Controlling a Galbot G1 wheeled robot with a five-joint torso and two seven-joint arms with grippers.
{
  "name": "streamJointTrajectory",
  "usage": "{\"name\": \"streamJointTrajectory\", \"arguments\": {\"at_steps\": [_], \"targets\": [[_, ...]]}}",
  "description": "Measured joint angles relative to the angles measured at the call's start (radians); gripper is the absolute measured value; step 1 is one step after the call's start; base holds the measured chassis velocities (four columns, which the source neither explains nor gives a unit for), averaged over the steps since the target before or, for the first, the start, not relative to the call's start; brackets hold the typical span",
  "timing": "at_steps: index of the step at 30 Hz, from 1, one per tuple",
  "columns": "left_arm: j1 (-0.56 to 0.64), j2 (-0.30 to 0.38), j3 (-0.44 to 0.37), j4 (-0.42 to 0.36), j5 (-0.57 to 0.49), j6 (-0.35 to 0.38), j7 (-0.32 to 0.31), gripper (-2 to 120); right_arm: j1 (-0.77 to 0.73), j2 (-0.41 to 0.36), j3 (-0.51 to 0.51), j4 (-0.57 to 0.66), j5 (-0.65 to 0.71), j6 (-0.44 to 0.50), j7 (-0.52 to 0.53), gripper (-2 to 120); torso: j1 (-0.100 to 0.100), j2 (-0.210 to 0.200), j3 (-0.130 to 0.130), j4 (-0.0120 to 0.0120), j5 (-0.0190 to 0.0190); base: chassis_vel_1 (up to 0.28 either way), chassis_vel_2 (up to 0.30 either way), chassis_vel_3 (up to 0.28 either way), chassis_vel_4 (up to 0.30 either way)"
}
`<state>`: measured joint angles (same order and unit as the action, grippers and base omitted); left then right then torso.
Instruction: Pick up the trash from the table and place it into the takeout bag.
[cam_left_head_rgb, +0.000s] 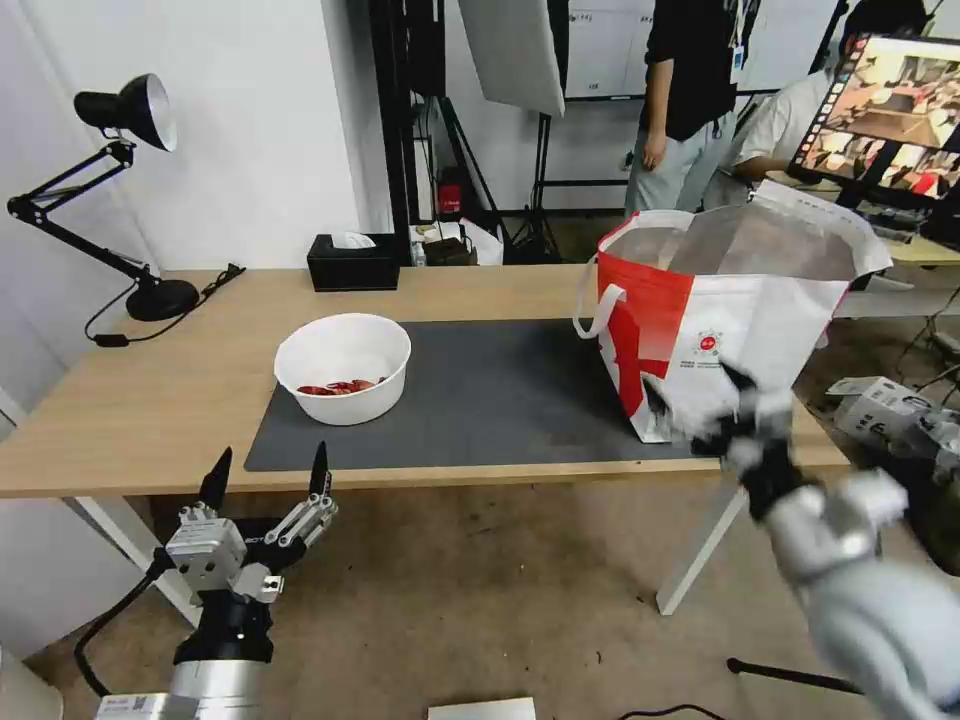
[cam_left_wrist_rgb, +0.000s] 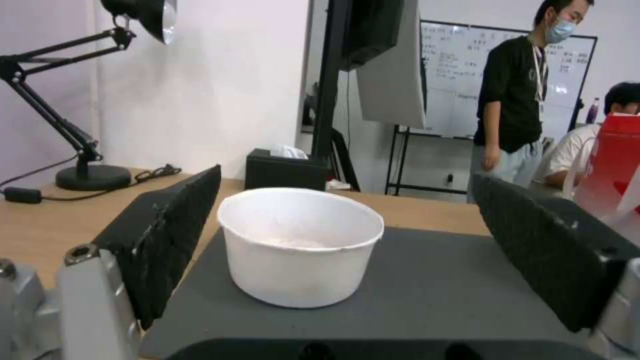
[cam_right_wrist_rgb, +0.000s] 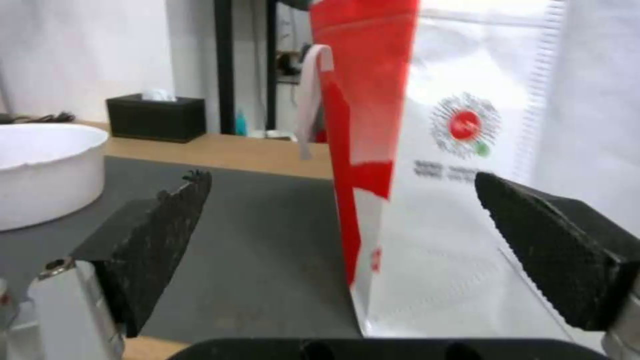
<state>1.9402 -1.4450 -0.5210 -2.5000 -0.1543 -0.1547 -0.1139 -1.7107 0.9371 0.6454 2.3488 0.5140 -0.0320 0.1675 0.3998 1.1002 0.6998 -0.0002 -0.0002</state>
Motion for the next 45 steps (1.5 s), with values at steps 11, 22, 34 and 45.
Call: {"name": "streamJointTrajectory", "arguments": {"at_steps": [11,22,34,45], "targets": [[0.005,0.022,0.006,0.000,0.001,0.017,-0.001,100,-0.168,0.233,-0.003,0.038,-0.215,0.145,-0.060,100,0.000,0.000,0.000,0.0003,0.0001,0.000,0.000,0.000,0.000],[-0.035,0.085,-0.014,0.000,-0.078,0.082,-0.016,100,-0.144,0.236,-0.019,0.054,-0.215,0.135,-0.039,100,0.000,0.000,0.000,0.0005,0.0001,0.000,0.000,0.000,0.000],[-0.294,0.429,-0.169,0.017,-0.571,0.331,-0.193,100,-0.101,0.195,-0.072,0.042,-0.218,0.085,-0.020,100,0.000,0.000,0.000,-0.0006,0.0003,0.000,0.000,0.000,0.000],[-0.653,0.694,-0.112,0.313,-0.800,0.474,-0.209,100,-0.077,0.163,-0.098,0.024,-0.188,0.058,-0.021,100,0.000,0.000,0.000,0.0000,-0.0001,0.000,0.000,0.000,0.000]]}}
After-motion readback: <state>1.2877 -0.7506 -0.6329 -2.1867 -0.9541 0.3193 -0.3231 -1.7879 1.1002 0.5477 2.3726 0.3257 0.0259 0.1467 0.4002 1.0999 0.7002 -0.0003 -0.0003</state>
